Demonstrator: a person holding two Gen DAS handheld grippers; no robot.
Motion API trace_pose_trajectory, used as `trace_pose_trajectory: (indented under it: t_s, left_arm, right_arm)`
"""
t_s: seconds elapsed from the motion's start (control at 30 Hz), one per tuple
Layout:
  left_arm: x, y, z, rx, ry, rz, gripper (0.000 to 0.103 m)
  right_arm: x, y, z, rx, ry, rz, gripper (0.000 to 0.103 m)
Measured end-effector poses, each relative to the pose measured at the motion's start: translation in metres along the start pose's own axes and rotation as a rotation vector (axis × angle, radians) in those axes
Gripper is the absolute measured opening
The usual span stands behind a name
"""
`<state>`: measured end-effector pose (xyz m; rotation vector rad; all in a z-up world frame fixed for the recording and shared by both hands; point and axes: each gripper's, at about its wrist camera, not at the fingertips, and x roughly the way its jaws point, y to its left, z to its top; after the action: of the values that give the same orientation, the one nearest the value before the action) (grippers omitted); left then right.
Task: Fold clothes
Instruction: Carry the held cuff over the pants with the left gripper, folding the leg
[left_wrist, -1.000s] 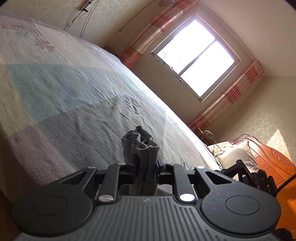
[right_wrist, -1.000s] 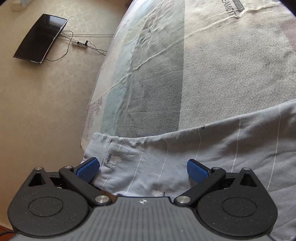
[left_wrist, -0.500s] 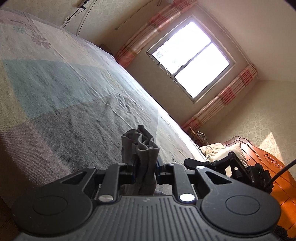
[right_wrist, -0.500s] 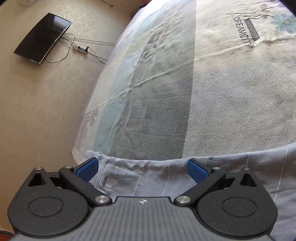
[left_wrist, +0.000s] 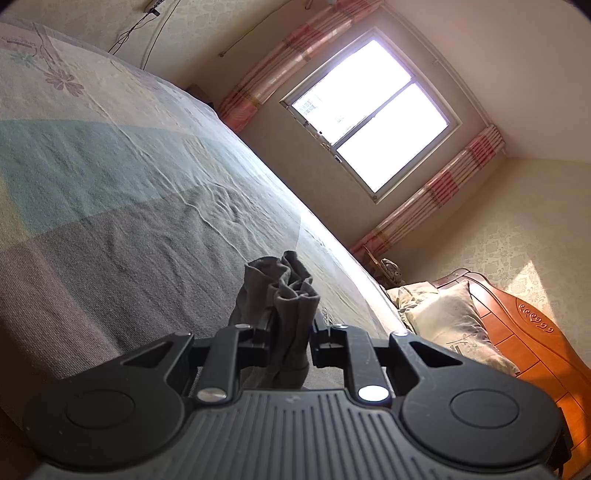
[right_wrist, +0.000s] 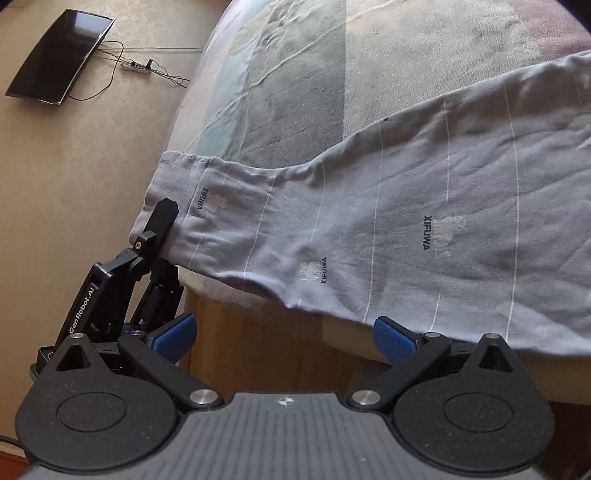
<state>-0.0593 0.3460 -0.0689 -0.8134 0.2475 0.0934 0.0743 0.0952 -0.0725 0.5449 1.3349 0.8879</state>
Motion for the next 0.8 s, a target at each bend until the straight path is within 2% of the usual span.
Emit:
trace_pose_trajectory:
  t_s: [0.17,0.27,0.53,0.8]
  left_arm:
    - [-0.002,-0.018,0.0,0.03,0.002,0.003,0.017]
    - [-0.002,-0.029,-0.002,0.043,0.006,-0.006,0.017]
    - [0.003,-0.065,-0.005,0.1,0.022,-0.037,0.017]
    - [0.019,-0.104,-0.018,0.169,0.076,-0.074,0.017]
  right_arm:
    - [-0.049,-0.005,0.003,-0.042,-0.125,-0.047,0.103]
    - [-0.075,-0.02,-0.001,-0.027,-0.171,-0.067,0.103]
    - [-0.126,-0.057,-0.013,0.02,-0.231,-0.109,0.103]
    - [-0.163,-0.085,-0.025,0.072,-0.295,-0.128,0.103]
